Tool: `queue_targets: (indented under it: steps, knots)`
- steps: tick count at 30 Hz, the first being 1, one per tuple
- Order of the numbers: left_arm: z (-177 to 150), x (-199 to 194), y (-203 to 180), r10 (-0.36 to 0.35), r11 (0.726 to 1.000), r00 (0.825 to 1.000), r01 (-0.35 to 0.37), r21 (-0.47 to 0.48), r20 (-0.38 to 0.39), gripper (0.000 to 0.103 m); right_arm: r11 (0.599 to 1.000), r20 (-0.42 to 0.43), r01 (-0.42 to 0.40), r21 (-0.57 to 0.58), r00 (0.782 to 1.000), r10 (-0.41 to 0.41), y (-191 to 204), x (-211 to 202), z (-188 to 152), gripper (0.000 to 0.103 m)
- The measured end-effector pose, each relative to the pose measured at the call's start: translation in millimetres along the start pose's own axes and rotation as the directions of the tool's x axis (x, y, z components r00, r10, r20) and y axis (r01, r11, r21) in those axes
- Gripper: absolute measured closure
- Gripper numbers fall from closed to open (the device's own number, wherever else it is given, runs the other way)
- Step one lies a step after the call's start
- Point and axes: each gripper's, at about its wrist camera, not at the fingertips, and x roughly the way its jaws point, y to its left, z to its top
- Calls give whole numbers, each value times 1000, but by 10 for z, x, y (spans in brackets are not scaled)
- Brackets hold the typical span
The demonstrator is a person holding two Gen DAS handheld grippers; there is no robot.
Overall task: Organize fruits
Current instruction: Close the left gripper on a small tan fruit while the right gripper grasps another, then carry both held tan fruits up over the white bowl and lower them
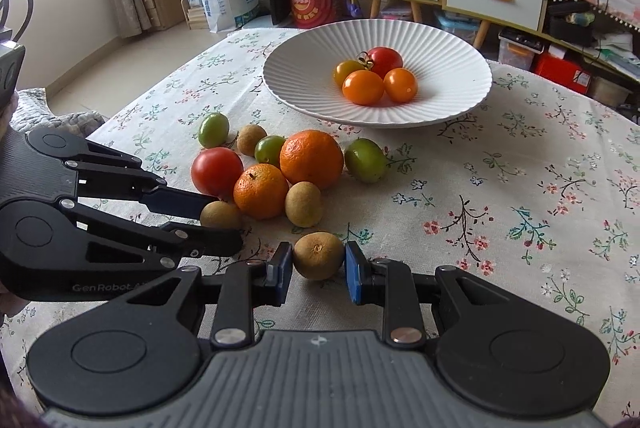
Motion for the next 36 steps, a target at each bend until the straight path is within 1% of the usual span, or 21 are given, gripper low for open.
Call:
queue_targets:
  steps: [10, 19, 26, 36]
  knots:
    - [-7, -108, -24, -15, 1000, 1000, 15, -2, 0, 85, 1000, 23, 0, 1, 1000, 0, 15, -61, 56, 78]
    - [76, -241, -47, -25, 999, 999, 26, -19, 38, 85, 1000, 57, 4, 15, 998, -4, -2, -148, 146, 78]
    - [217, -277, -66, -24, 999, 997, 26, -32, 73, 85, 999, 102, 9, 41, 995, -14, -42, -224, 266, 78]
    - [415, -273, -69, 1, 998, 991, 6, -57, 131, 85, 995, 153, 33, 90, 987, -46, -170, -236, 443, 78]
